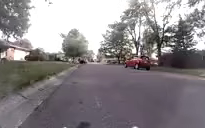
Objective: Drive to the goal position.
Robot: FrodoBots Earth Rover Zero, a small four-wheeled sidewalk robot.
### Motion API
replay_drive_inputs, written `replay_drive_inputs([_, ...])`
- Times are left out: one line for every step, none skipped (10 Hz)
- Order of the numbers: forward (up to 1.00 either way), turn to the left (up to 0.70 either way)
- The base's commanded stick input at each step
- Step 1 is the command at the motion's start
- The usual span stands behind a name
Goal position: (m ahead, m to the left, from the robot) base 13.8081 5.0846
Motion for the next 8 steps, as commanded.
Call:
replay_drive_inputs([0.0, -0.85])
replay_drive_inputs([0.0, -0.85])
replay_drive_inputs([0.0, -0.85])
replay_drive_inputs([0.0, -0.85])
replay_drive_inputs([0.0, -0.85])
replay_drive_inputs([0.0, 0.0])
replay_drive_inputs([0.0, 0.0])
replay_drive_inputs([0.0, 0.0])
